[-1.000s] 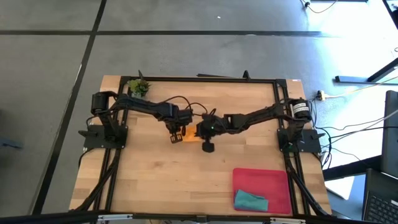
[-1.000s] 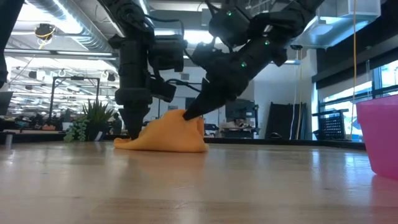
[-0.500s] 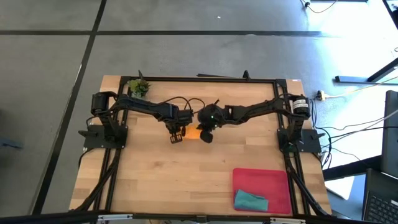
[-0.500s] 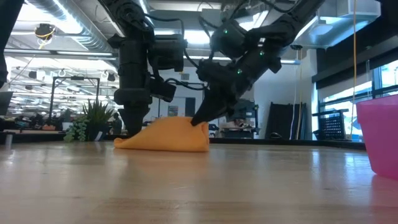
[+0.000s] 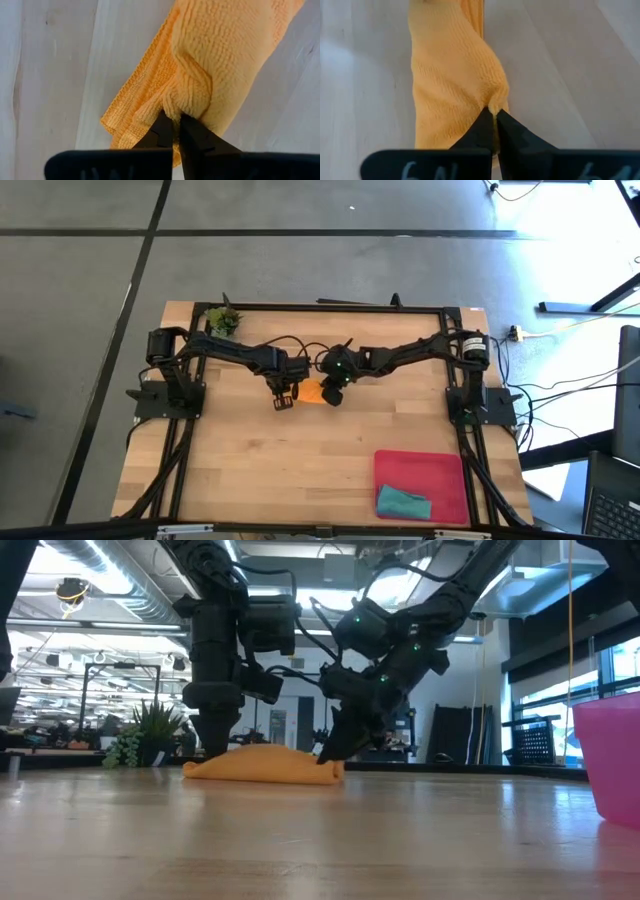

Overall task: Roll microfiber towels into tight, uniform cylinder then place into a basket
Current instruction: Roll the orange microfiber cloth

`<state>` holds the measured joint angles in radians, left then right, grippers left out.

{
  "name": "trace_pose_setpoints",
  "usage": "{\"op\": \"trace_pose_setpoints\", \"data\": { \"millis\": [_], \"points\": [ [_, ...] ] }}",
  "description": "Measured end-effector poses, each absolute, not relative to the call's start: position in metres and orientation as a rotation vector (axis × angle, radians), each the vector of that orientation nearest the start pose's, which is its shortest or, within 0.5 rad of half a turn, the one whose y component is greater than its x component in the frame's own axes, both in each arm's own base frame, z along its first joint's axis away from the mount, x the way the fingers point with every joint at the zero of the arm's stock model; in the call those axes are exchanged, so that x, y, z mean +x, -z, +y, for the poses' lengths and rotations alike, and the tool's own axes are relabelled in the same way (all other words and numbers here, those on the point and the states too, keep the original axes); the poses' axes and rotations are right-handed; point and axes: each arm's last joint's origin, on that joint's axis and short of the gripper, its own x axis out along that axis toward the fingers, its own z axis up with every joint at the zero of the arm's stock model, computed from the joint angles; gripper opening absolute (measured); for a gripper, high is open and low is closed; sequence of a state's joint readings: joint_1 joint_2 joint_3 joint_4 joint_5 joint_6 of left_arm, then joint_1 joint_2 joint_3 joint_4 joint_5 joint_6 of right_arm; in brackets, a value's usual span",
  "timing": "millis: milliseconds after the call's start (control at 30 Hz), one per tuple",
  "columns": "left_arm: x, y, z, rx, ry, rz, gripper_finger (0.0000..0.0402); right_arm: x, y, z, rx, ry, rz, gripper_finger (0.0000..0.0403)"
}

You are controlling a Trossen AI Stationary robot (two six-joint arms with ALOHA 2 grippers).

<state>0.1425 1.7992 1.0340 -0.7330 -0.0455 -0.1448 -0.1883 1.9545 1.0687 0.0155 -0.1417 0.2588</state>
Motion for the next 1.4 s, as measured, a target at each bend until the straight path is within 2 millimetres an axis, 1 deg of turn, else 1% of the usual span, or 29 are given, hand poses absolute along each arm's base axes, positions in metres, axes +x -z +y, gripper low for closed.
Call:
{"op": "trace_pose_setpoints", "data": {
  "millis": [333, 433, 600, 767, 967, 1067, 1133, 1333, 1400],
  "points": [
    [0.302, -0.138, 0.045, -0.196, -0.267, 1.485, 0.0004, 0.375, -0.122, -0.067, 0.388, 0.155, 0.871, 0.0046],
    [0.302, -0.138, 0.045, -0.187, -0.276, 1.477, 0.002, 0.375, -0.122, -0.067, 0.388, 0.155, 0.872, 0.0048],
    [0.303, -0.137, 0.045, -0.173, -0.29, 1.472, 0.0061, 0.375, -0.121, -0.067, 0.405, 0.143, 0.877, 0.0051],
    [0.303, -0.137, 0.046, -0.168, -0.295, 1.468, 0.0087, 0.374, -0.121, -0.066, 0.414, 0.145, 0.885, 0.0072],
    [0.303, -0.137, 0.046, -0.166, -0.298, 1.463, 0.0091, 0.374, -0.12, -0.066, 0.424, 0.147, 0.889, 0.0105],
    [0.303, -0.137, 0.046, -0.166, -0.298, 1.463, 0.0088, 0.373, -0.12, -0.067, 0.425, 0.148, 0.889, 0.0112],
    [0.303, -0.137, 0.046, -0.166, -0.299, 1.462, 0.0087, 0.373, -0.122, -0.068, 0.396, 0.135, 0.887, 0.0114],
    [0.303, -0.137, 0.046, -0.165, -0.3, 1.461, 0.0086, 0.369, -0.136, -0.067, 0.326, 0.107, 0.878, 0.0109],
    [0.304, -0.137, 0.046, -0.165, -0.3, 1.46, 0.0087, 0.366, -0.143, -0.067, 0.312, 0.131, 0.88, 0.0109]
  ]
}}
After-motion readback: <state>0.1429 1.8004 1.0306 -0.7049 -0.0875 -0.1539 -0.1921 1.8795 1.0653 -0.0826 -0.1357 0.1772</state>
